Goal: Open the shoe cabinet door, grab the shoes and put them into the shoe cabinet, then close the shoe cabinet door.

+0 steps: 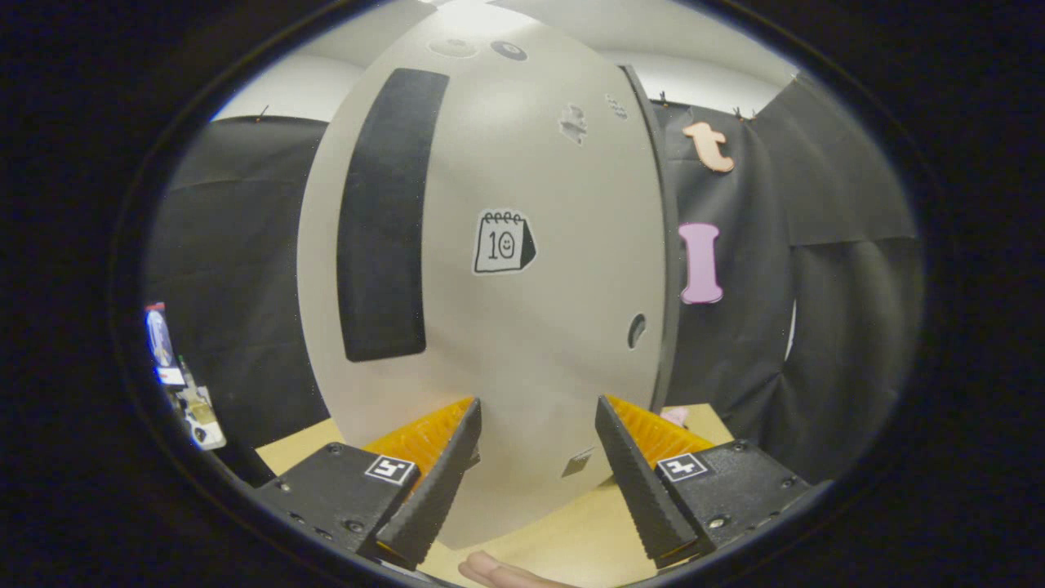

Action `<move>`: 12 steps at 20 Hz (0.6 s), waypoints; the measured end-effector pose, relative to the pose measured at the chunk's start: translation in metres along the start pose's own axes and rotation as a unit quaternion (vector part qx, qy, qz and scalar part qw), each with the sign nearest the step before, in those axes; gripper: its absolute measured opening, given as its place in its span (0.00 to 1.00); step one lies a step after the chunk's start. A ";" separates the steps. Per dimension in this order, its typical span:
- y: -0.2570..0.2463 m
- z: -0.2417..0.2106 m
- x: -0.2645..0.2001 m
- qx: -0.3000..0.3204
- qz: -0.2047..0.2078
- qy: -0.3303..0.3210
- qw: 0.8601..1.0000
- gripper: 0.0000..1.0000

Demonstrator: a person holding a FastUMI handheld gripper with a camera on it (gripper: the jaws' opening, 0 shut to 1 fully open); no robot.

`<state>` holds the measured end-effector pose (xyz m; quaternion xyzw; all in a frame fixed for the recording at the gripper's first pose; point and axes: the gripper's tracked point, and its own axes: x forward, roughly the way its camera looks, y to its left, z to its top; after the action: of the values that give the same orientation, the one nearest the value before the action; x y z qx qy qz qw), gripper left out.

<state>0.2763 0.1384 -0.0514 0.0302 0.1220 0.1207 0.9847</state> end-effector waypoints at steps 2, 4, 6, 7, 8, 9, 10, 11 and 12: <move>0.027 -0.007 0.025 0.009 0.026 0.008 1.000 0.93; 0.065 -0.022 0.051 -0.002 0.040 0.011 0.999 0.93; 0.074 -0.026 0.060 -0.020 0.018 0.005 1.000 0.95; 0.076 -0.033 0.055 -0.019 0.012 0.000 1.000 0.96; 0.082 -0.039 0.053 -0.018 0.014 0.002 1.000 0.96; 0.090 -0.044 0.055 -0.016 0.019 0.006 1.000 0.96; 0.095 -0.048 0.053 -0.013 0.025 0.009 1.000 0.96; 0.099 -0.051 0.051 -0.010 0.029 0.009 0.999 0.96; 0.100 -0.054 0.046 -0.007 0.030 0.005 1.000 0.96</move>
<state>0.2830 0.2478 -0.1054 0.0266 0.1251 0.1510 0.9802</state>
